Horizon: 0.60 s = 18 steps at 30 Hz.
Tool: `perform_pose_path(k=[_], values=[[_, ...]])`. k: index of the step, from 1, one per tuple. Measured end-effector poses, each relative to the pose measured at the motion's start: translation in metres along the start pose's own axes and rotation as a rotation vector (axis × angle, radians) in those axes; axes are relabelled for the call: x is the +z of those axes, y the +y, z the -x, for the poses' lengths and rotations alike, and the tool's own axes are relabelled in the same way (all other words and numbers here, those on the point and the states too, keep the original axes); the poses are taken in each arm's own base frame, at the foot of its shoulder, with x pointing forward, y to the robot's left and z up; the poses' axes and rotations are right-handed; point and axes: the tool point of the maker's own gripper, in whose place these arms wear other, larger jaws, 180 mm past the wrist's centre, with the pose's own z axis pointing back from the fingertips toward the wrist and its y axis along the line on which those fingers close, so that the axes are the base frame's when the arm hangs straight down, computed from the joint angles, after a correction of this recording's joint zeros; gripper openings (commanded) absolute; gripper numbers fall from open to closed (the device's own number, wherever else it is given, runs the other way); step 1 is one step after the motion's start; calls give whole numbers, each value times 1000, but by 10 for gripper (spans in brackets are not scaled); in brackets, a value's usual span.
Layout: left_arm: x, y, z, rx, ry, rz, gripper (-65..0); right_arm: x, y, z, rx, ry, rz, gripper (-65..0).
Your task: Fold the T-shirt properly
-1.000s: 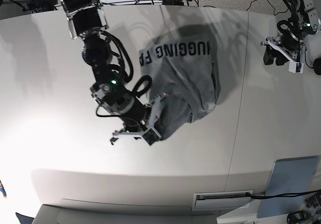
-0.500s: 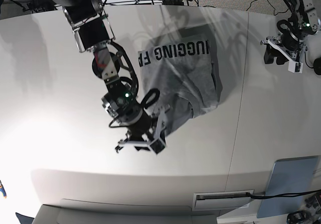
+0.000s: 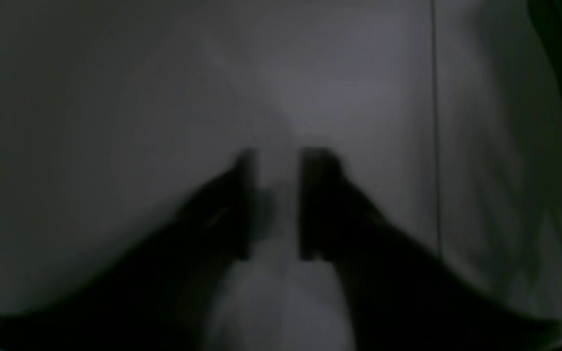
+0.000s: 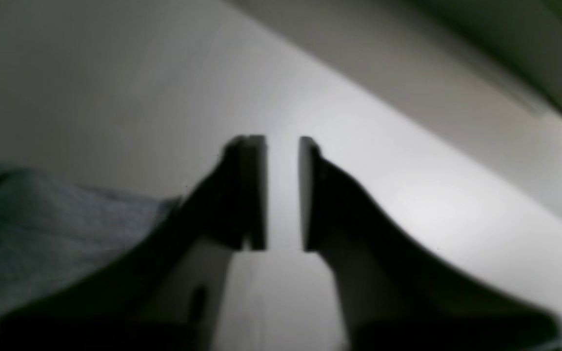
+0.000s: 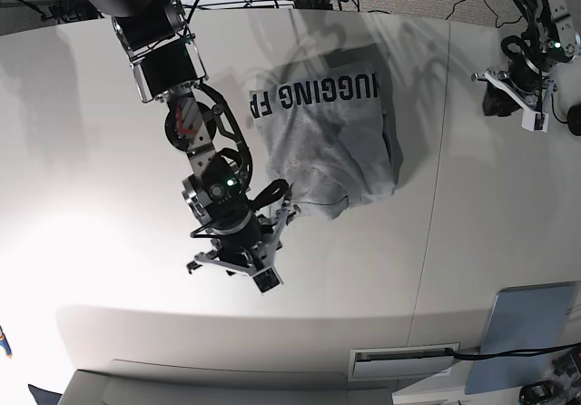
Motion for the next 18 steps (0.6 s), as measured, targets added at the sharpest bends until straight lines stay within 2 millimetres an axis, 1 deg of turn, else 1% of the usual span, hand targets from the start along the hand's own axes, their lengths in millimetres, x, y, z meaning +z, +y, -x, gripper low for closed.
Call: perform_pose_path(k=[1, 3, 5, 8, 12, 15, 16, 18], values=[[0, 0, 0, 1, -1, 0, -650, 3, -2, 0, -5, 7, 7, -650], [0, -1, 0, -1, -1, 4, -650, 12, -8, 4, -20, 27, 34, -650], [0, -5, 1, -15, 0, 26, -650, 23, -19, 17, -38, 65, 72, -650], [4, -11, 3, 6, -10, 57, -650, 43, -29, 43, -19, 124, 117, -650], [15, -15, 19, 1, 10, 62, -650, 77, -34, 80, -6, 161, 143, -650], [26, -18, 25, -13, 5, 62, -650, 109, -41, 116, -34, 223, 163, -650], [29, -19, 28, -19, 11, 63, -650, 121, -45, 126, -49, 241, 176, -650], [35, -22, 36, -12, 23, 72, -650, 145, -51, 140, -73, 265, 203, -650]])
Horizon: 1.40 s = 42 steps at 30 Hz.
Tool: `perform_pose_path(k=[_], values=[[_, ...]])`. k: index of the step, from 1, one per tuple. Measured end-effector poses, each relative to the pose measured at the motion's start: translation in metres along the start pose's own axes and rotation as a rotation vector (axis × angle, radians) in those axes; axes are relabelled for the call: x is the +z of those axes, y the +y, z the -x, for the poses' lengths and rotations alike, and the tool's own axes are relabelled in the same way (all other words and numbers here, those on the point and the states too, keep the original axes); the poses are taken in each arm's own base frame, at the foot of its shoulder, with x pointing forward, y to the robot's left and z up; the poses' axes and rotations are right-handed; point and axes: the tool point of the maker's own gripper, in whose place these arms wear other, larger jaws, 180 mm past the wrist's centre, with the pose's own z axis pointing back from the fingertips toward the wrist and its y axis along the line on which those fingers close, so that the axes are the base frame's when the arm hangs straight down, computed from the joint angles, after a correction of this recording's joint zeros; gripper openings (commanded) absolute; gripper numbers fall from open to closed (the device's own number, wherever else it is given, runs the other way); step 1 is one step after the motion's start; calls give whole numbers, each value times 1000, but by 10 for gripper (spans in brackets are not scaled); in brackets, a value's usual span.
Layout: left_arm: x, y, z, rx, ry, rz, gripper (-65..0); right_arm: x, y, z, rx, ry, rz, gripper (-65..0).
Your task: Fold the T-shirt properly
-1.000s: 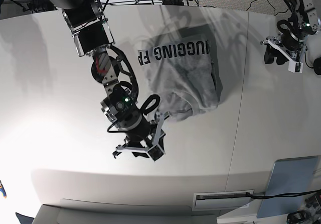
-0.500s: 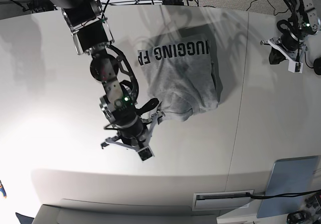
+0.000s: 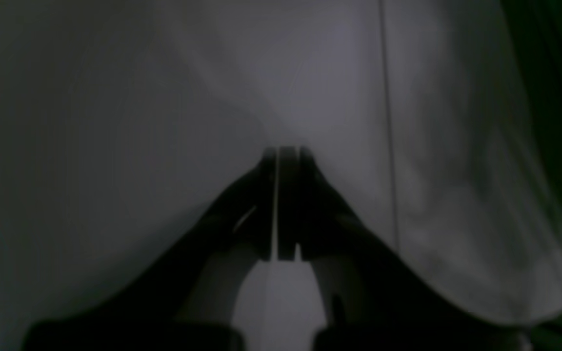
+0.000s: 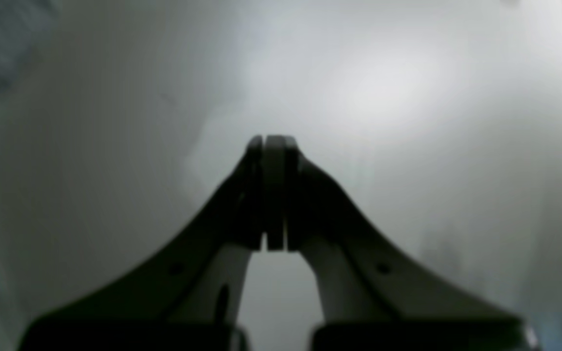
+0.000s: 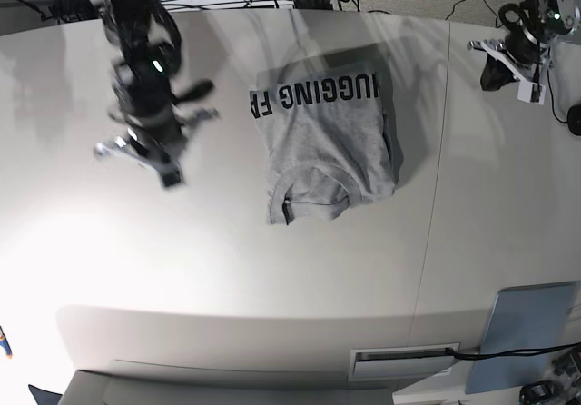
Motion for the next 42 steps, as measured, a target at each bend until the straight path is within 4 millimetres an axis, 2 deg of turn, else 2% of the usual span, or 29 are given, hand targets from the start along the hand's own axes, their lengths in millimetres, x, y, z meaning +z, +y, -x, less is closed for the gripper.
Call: perform_pose_path(k=[3, 6, 8, 12, 16, 18, 20, 22, 24, 29, 35, 37, 39, 42], values=[[9, -1, 23, 15, 59, -3, -650, 27, -11, 30, -34, 59, 26, -650], [18, -1, 37, 28, 83, -3, -650, 54, -19, 60, -57, 129, 35, -650], [24, -2, 47, 40, 101, -1, -650, 63, -14, 93, -48, 229, -3, -650], [39, -4, 66, 54, 134, 2, -650, 94, 11, 154, -38, 416, -126, -650], [50, -15, 81, 47, 167, 51, -650, 125, 33, 189, -24, 520, -229, -650], [58, -16, 107, 24, 276, 55, -650, 141, 39, 205, -17, 565, -257, -650], [65, -15, 126, 57, 320, 42, -650, 153, 44, 215, -11, 582, -278, -650], [66, -11, 134, 77, 332, 39, -650, 160, 48, 217, -11, 573, -297, -650], [62, -5, 137, 104, 323, 28, -650, 159, 51, 223, -16, 564, -303, -650], [66, 0, 181, 198, 397, 54, -650, 151, 56, 302, 8, 718, -306, -650], [46, 26, 223, 276, 436, -44, -650, 129, 74, 390, -47, 915, -310, -650], [34, 21, 238, 319, 446, -51, -650, 116, 79, 411, -73, 938, -322, -650], [20, 6, 254, 351, 473, -39, -650, 100, 83, 427, -114, 947, -311, -650], [1, -15, 267, 381, 468, -18, -650, 77, 87, 446, -166, 956, -292, -650]])
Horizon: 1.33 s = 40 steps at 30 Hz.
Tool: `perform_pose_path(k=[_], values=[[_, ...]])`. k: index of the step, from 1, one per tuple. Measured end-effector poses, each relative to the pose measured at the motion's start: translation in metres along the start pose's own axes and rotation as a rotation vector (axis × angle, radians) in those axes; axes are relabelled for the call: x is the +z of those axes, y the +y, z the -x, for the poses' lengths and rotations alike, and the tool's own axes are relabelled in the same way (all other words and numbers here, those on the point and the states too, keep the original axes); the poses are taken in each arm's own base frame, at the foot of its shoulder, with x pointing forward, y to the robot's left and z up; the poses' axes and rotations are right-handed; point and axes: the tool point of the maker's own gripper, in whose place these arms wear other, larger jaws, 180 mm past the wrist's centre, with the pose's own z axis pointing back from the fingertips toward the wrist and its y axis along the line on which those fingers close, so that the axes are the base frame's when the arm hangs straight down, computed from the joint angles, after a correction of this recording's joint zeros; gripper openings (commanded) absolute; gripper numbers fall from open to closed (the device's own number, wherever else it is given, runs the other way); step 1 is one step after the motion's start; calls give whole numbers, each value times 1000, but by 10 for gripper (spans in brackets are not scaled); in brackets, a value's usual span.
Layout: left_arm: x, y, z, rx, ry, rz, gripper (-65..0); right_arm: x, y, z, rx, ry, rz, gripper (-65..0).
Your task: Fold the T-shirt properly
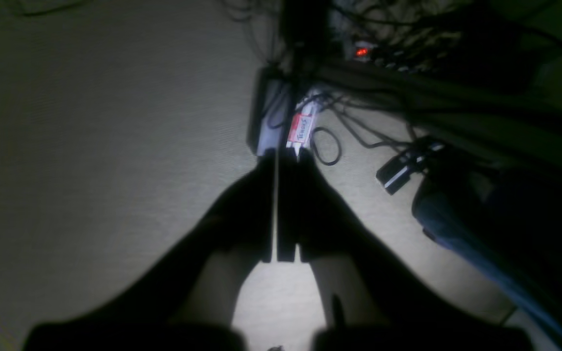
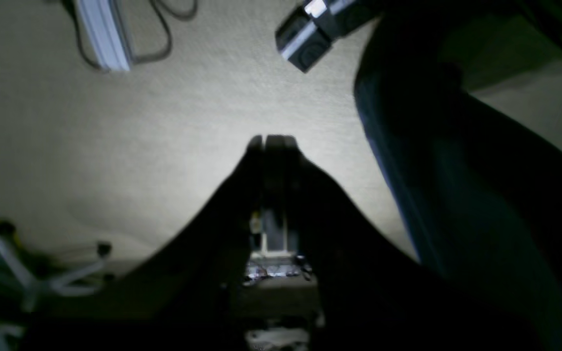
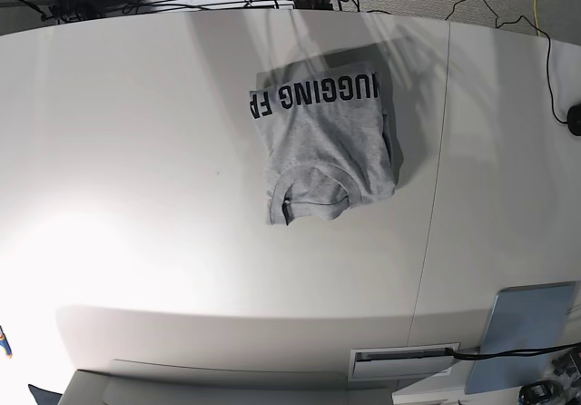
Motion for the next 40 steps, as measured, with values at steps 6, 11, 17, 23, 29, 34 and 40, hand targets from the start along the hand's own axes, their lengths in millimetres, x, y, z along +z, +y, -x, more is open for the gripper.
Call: perform_pose_path(k=[6, 11, 17, 23, 29, 34, 40], values=[[-30, -26, 13, -17, 41, 21, -578, -36, 4, -20, -85, -78, -54, -650], [-52, -44, 12, -38, 59, -22, -578, -39, 38, -49, -92, -198, -259, -650], [-59, -44, 29, -44, 143, -99, -578, -38, 53, -75, -93, -226, -297, -650], [-61, -54, 47, -27, 197, -91, -578, -39, 58, -76, -85, -216, -304, -650], [-55, -50, 64, -10, 232, -102, -578, -40, 58, -66, -82, -180, -302, -650], [-51, -48, 71, 22, 230, -104, -578, -40, 58, -65, -82, -179, -302, -650], [-52, -48, 70, 24, 222, -104, -578, -40, 58, -64, -82, -178, -302, -650]])
